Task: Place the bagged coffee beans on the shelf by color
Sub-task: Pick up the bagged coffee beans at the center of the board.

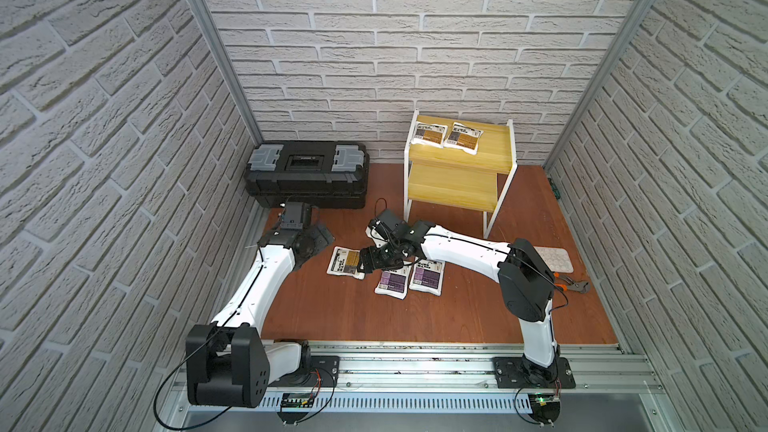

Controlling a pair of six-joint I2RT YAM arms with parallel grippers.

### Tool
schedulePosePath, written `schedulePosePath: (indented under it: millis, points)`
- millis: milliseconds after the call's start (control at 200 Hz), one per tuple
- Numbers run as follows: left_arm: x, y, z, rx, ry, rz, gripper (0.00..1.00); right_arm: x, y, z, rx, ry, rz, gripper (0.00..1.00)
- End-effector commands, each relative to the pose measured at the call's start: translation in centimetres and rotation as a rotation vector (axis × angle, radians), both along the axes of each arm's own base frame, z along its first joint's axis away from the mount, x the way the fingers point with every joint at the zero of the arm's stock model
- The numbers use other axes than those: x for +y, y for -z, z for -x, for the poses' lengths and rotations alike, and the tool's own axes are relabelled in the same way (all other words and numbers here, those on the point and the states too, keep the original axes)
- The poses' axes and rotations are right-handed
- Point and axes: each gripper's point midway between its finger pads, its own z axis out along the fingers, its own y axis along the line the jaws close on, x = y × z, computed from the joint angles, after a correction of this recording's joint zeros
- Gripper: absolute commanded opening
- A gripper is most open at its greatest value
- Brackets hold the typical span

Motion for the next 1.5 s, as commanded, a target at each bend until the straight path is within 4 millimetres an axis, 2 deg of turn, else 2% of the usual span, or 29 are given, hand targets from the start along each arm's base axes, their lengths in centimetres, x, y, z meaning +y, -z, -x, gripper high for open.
schedulePosePath:
  millis: [0, 100, 240, 380, 490, 585, 720, 940, 1205, 1320, 1495]
  points:
    - [0.0, 2.1, 2.9, 0.087, -0.066, 0.012, 0.99, 0.5, 0.0, -2.6, -0.023, -0.024, -0.032, 0.79]
    - [-0.2, 3.3, 4.4, 0.13, -0.076, -0.007, 0.98, 0.6, 0.9, -4.9, -0.026, -0.012, -0.031, 0.78]
    - [-0.8, 4.4, 5.3, 0.159, -0.075, -0.023, 0.98, 1.4, 1.7, -7.4, -0.027, -0.004, -0.032, 0.78]
    - [-1.2, 5.4, 5.7, 0.183, -0.069, -0.025, 0.98, 2.5, 2.8, -8.9, -0.028, 0.003, -0.022, 0.78]
    - [-1.2, 5.8, 5.9, 0.193, -0.078, -0.029, 0.98, 3.1, 4.0, -9.3, -0.003, 0.012, -0.023, 0.77]
    - [-1.0, 6.0, 6.1, 0.199, -0.084, -0.038, 0.98, 3.5, 4.7, -8.8, 0.038, 0.011, -0.041, 0.77]
    - [-0.5, 6.1, 6.2, 0.2, -0.094, -0.056, 0.98, 3.8, 5.1, -7.2, 0.092, -0.013, -0.074, 0.76]
    - [0.6, 6.5, 5.6, 0.201, -0.118, -0.047, 0.98, 4.4, 4.2, -3.9, 0.167, -0.034, -0.167, 0.74]
    - [2.1, 6.2, 3.9, 0.193, -0.124, -0.042, 0.98, 5.5, 2.4, 0.0, 0.161, -0.072, -0.212, 0.73]
    - [2.0, 6.4, 2.9, 0.187, -0.103, -0.021, 0.99, 4.9, 2.7, 0.3, 0.151, -0.041, -0.199, 0.73]
    - [1.3, 6.4, 1.1, 0.159, -0.051, 0.001, 0.98, 3.5, 4.4, -0.6, 0.147, 0.013, -0.153, 0.73]
